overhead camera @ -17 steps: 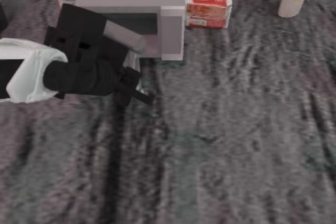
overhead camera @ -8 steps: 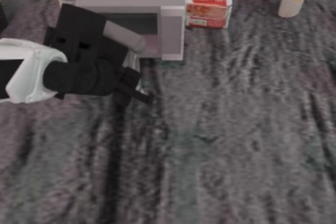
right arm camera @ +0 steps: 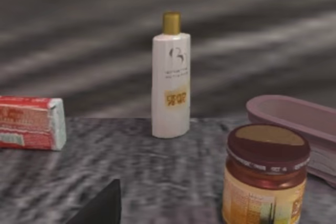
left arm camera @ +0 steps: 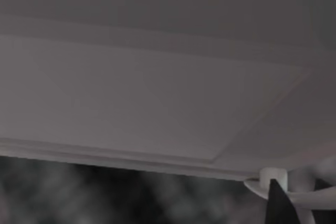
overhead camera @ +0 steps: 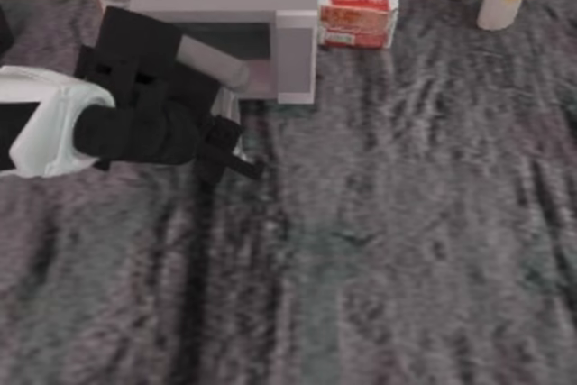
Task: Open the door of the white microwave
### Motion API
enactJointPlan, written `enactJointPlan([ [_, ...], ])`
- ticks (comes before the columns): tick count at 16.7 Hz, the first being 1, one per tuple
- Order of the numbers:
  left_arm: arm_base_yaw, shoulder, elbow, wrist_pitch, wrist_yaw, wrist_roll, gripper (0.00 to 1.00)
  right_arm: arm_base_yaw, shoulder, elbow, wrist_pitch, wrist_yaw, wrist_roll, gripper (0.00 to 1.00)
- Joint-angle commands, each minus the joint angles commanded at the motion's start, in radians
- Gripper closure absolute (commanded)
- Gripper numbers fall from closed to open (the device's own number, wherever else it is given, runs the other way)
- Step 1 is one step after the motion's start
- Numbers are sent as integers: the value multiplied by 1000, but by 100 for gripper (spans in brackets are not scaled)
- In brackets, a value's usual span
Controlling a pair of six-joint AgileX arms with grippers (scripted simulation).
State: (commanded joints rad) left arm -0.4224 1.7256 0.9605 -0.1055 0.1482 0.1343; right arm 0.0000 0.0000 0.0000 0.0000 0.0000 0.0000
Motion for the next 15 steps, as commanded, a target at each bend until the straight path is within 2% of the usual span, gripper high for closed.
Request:
enactJointPlan([
  [9,30,-19,-20,-11,56,67,100,0,0,0,0,0,0,0],
  [15,33,-20,-21,-12,59,72,100,0,0,0,0,0,0,0],
])
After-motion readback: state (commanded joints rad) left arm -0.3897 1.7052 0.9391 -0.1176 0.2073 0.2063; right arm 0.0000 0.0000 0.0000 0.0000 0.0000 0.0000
